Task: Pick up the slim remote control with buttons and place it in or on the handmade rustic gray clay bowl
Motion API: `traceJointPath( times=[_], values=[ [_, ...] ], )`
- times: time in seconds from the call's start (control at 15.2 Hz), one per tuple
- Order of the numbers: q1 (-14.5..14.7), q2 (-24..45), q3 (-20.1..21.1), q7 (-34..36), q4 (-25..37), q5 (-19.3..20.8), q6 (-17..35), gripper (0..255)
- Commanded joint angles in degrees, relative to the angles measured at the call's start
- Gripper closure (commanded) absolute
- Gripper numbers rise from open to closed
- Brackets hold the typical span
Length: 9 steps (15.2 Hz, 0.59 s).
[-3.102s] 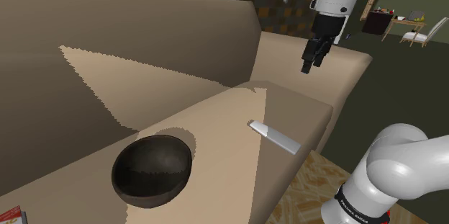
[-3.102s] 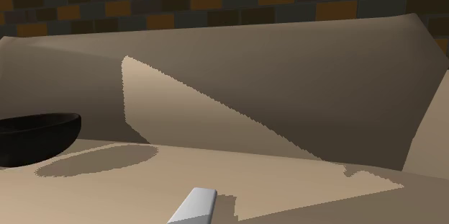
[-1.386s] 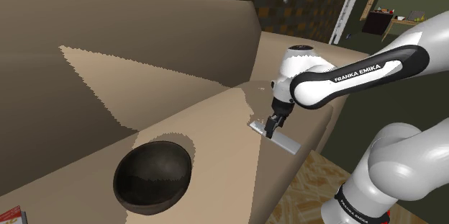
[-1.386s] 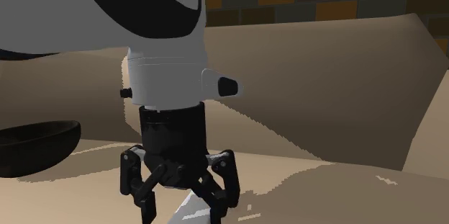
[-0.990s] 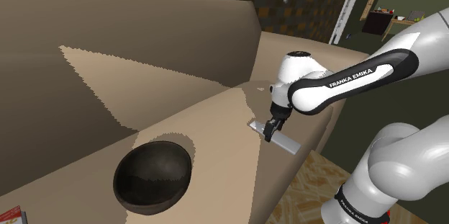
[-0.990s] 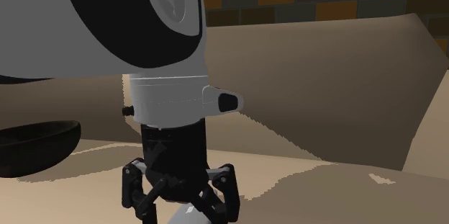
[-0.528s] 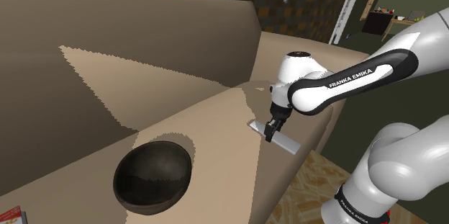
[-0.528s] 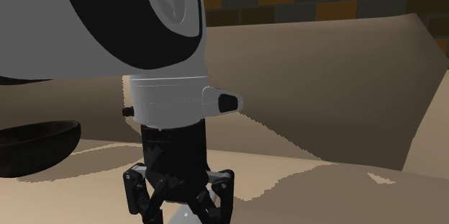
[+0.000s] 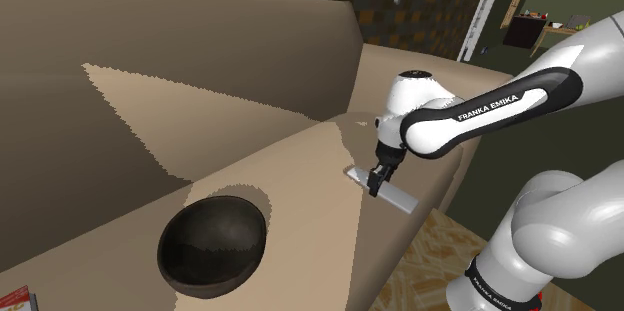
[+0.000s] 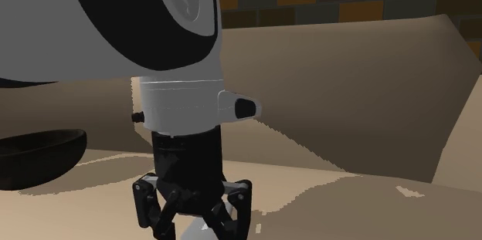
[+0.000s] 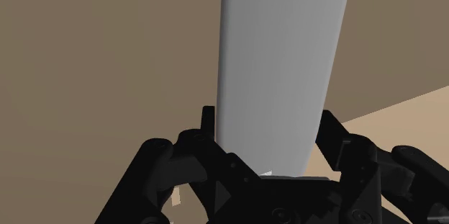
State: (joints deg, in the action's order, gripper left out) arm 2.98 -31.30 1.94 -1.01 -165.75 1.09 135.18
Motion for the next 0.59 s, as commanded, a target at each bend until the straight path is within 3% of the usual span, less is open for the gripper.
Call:
traceJointPath(
  times=[0.0,0.53],
  values=[
    [0.09,-1.18,0.01,0.00,0.55,-0.08,-1.73,255],
    [0.22,-5.97,-0.15,-0.30,4.18,-0.24,-10.15,255]
  ],
)
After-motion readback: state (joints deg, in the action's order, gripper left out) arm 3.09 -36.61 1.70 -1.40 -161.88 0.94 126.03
